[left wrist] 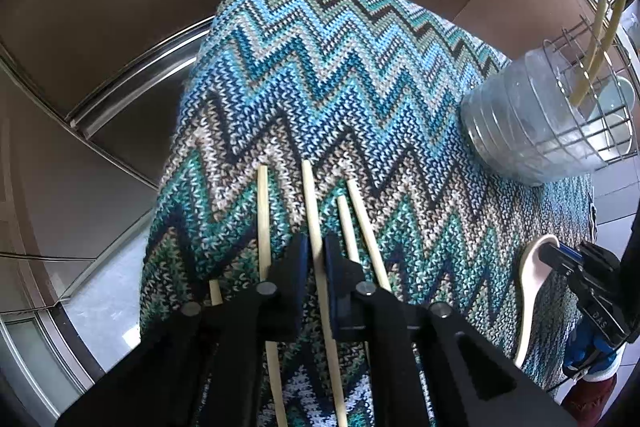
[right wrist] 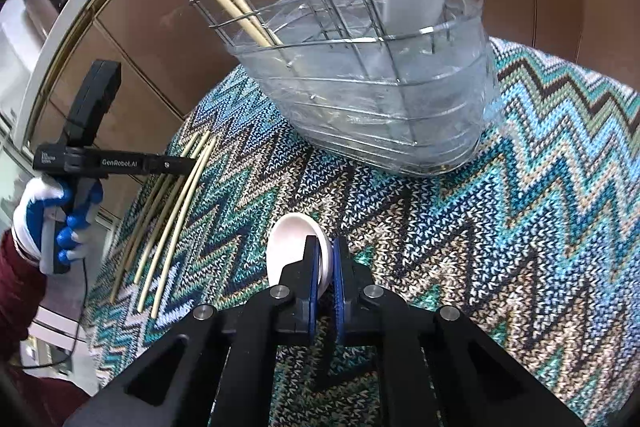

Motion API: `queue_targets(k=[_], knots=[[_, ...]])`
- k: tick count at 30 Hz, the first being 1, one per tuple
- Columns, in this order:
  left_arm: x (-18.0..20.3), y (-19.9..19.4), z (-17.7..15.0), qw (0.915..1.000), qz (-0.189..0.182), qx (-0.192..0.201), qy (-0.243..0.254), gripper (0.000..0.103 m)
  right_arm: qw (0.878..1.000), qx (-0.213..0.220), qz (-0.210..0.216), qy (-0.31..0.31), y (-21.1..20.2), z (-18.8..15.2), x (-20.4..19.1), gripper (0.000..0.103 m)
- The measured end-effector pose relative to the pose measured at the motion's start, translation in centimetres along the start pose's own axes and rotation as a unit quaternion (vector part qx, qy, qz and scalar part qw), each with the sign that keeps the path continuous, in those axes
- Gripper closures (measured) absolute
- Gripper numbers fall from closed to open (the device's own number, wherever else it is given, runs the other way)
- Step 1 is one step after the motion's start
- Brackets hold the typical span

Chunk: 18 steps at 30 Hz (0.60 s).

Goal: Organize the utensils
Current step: 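Close the right tool on the white spoon while the left tool grasps a wooden chopstick, then lift the spoon and chopstick with both tools over the utensil holder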

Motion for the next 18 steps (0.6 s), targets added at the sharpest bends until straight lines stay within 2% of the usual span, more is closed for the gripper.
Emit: queue_targets(k=[4,18], knots=[[-0.2,-0.9,-0.5,0.9998,-0.006,0.019,-0.004,0.098,0.999,0.031,-0.017,-0.008,-2.1,-0.7,-0.7,0.096],[2.1,-8.5,-3.5,0.9940,-0.027,0.106,0.006,0.098,0.988,0.141,-0.060,-0.025,-11.8,-4.3,-4.5,0.096]])
Point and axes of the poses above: each gripper's, at about its wrist camera, not at the fingertips, and y roughly the way its jaws point, x to its right, z to its top, the point moved 4 cm from there along y, roughly the way its jaws point, and after that the axes turned 8 degrees about y, right-handed, at the moved point
